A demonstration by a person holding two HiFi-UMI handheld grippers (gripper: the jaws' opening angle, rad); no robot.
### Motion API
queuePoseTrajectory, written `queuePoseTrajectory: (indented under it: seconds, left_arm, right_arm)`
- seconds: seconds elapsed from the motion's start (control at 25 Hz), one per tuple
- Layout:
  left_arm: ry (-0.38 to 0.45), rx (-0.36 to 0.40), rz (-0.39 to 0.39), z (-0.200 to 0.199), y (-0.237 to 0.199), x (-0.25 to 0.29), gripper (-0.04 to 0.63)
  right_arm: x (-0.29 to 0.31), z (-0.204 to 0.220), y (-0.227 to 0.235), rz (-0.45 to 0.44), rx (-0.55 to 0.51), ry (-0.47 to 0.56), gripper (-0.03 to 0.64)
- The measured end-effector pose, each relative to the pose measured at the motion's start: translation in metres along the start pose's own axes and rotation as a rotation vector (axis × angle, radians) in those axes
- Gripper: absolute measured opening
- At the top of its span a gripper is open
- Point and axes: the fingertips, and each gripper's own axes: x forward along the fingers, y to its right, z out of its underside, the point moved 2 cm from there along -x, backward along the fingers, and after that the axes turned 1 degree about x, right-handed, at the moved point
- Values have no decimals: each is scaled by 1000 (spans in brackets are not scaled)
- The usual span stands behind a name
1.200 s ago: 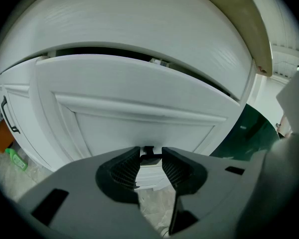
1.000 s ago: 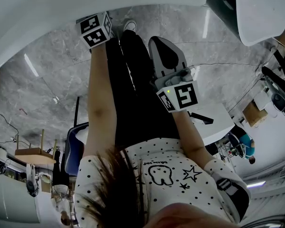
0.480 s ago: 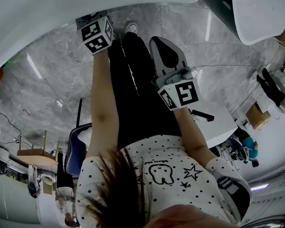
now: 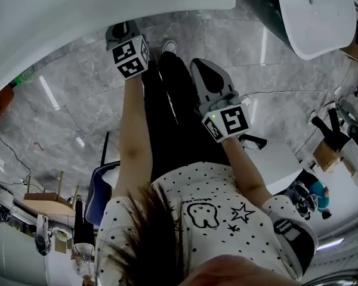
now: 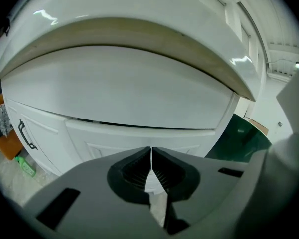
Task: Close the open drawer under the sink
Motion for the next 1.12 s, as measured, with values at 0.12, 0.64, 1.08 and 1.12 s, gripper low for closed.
queuePoseTrajectory:
  seconds: [0.12,0.64,1.08,1.12]
  left_arm:
    - [2,6,8,-6,0,-10,6]
    - [21,18,13,-39,1,-61,6]
    - [89,38,44,-94,19,-111,5]
    - [96,46,50,-99,21,-116,5]
  right_arm:
    - [-7,-2,-8,-23,-18,-17,14]
    - [-35,-32,-30,-9,-48,13,14]
    - [-60,-58,-52,-12,-90,49,14]
    - [-61,-60,-53,-8,-92,51,14]
